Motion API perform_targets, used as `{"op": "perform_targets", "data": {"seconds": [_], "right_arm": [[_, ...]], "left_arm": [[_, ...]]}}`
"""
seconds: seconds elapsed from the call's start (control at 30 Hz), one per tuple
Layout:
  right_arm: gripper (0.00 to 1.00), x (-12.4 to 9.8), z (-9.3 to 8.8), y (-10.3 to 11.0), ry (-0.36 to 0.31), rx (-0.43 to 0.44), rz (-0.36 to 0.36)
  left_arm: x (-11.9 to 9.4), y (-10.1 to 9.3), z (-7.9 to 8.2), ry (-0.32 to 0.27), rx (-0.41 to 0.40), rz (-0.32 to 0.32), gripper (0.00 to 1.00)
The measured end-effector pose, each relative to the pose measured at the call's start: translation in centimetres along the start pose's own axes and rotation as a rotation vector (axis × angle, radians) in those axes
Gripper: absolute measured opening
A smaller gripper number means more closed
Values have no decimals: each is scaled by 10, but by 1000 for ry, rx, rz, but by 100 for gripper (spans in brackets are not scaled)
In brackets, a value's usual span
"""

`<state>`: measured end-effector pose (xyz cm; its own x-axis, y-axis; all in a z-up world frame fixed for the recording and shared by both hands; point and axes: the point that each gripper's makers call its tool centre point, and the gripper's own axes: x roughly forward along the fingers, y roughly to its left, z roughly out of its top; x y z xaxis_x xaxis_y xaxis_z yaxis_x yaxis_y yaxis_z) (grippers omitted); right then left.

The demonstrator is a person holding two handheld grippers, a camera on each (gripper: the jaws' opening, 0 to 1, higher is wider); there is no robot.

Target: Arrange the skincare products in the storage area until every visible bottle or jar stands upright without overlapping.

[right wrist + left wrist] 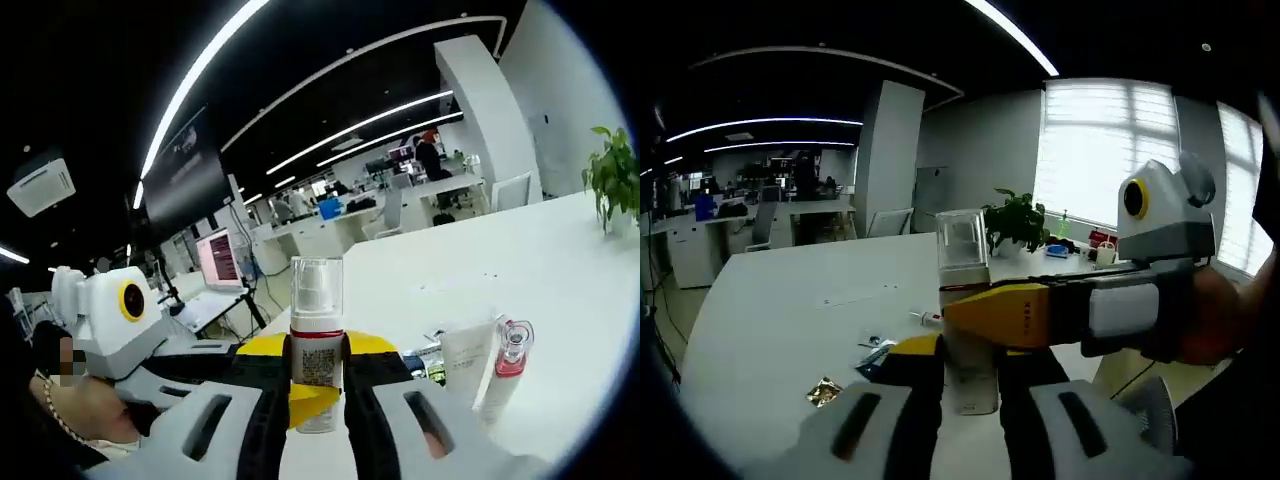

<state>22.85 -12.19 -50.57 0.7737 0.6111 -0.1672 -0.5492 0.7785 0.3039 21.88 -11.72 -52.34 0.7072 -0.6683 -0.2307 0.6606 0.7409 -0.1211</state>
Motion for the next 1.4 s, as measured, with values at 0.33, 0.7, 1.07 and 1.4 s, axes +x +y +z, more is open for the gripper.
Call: {"op": "perform_targets", "data": {"seconds": [0.33, 0.7, 1.07, 1.4], "right_arm": [[21, -9, -3, 11, 30, 45, 146], [23, -37, 21, 62, 43, 82, 585], [22, -58, 30, 91, 98, 80, 789], [19, -48, 21, 76, 137, 70, 643]], "left_arm": [[-10, -15, -5, 19, -216, -255, 18], [-56, -45, 23, -63, -481, -683, 18], [-79, -73, 36, -97, -508, -879, 18], [-67, -65, 26, -33, -491, -815, 18]]}}
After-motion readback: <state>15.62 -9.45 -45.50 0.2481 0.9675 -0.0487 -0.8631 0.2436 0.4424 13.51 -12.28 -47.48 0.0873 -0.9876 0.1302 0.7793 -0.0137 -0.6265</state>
